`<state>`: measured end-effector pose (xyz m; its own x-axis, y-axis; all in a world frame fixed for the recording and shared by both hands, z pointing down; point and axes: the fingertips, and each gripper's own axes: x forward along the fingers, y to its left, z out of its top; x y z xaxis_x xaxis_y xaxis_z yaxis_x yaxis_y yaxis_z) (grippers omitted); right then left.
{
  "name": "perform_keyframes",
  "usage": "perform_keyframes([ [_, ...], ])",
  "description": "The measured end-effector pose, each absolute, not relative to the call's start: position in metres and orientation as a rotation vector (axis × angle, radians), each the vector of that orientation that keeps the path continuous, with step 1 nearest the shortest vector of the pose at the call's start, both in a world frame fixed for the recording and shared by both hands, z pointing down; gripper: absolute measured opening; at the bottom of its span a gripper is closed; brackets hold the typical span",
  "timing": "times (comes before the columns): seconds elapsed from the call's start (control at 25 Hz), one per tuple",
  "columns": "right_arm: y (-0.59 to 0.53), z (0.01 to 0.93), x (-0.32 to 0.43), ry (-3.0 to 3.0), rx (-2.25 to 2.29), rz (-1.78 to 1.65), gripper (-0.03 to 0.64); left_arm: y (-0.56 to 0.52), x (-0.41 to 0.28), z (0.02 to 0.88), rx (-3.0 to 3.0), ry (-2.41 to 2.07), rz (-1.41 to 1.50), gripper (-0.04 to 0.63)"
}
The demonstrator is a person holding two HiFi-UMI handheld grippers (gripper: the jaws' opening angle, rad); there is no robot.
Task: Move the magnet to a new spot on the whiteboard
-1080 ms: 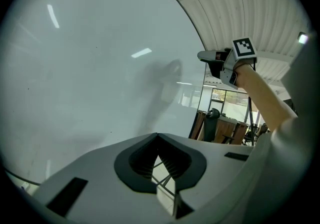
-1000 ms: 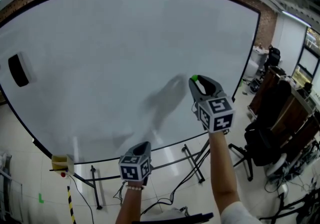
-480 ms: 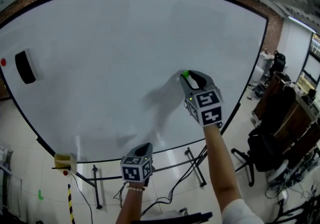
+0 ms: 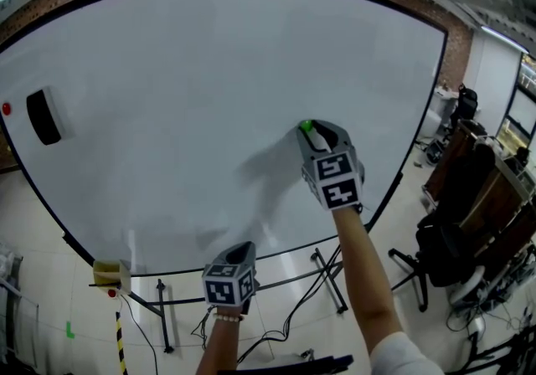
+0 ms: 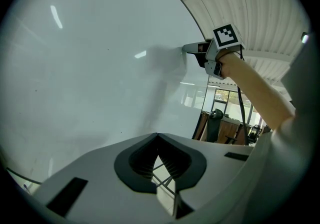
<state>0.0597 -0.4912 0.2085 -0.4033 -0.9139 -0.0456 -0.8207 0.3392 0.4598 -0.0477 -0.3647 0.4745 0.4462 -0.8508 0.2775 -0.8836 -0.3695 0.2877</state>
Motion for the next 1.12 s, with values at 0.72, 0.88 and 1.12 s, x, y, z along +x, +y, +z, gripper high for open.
perform_keyframes([
  [0.72, -0.459, 0.238, 0.107, -2.529, 1.579, -0.450, 0.136, -0.374, -0.032, 0.477, 2.314, -1.474, 0.151, -0.006],
  [0.88, -0.452, 0.286, 0.146, -2.539, 1.599, -0.277, 0.031, -0.379, -0.013, 0.478, 2.313, -1.487, 0.175, -0.007],
  [1.12, -0.445, 0.382, 0.206, -2.513, 1.611, 0.024, 0.002, -0.382, 0.032, 0.476, 2.332, -1.494, 0.193, -0.007],
])
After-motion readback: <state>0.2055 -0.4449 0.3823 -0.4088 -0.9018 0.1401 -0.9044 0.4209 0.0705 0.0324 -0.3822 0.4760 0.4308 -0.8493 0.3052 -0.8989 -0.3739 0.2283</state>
